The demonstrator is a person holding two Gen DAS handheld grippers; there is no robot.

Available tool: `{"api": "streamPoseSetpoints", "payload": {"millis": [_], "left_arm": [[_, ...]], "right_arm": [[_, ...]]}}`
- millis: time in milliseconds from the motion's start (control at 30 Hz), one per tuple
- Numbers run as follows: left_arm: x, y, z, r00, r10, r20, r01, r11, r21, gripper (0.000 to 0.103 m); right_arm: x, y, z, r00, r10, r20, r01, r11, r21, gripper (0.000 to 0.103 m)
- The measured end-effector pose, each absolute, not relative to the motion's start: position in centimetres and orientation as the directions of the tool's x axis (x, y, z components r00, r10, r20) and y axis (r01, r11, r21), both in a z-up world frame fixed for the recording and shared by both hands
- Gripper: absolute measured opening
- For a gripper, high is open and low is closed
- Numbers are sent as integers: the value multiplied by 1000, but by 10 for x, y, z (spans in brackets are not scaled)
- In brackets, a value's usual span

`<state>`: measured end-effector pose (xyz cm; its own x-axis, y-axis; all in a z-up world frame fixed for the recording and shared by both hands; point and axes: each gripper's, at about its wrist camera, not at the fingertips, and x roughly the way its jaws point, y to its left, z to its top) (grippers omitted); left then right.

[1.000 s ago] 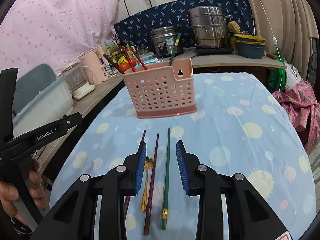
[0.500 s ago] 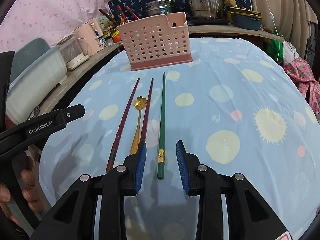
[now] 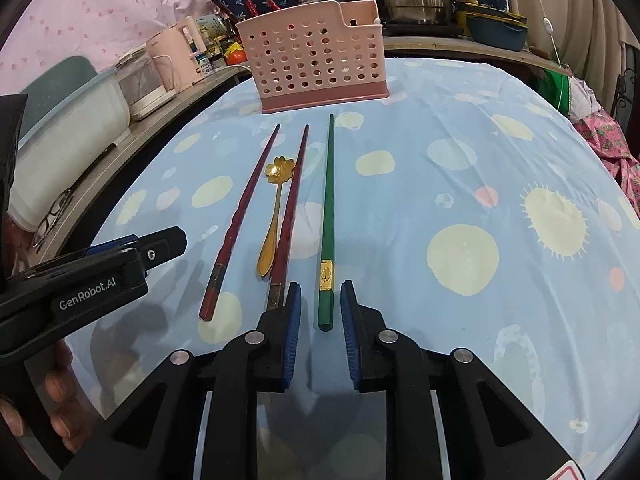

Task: Organize utensils
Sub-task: 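Move both open tools back down to the remaining utensils, then grasp the green chopstick with the right tool while the left tool grasps a dark-red chopstick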

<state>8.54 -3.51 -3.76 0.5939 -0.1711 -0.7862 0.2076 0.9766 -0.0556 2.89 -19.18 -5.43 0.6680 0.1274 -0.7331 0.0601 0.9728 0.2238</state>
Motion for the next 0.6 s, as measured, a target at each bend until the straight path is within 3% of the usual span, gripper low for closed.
{"api": "streamPoseSetpoints", "payload": {"millis": [267,433,600], "left_arm": [[83,-37,-42,580,-177,-795,213,975,-62,53],[81,-40,-44,572,-185,-799,224,972,-65,56],[79,-44,-45,569,-190,-800,233,970,-64,56]], "right_arm": [[33,-191,-57,674,110,-731,66,976,207,17],[34,-195,-59,674,96,-733,82,976,203,7],[32,-196,-59,674,97,-733,89,974,210,7]]}}
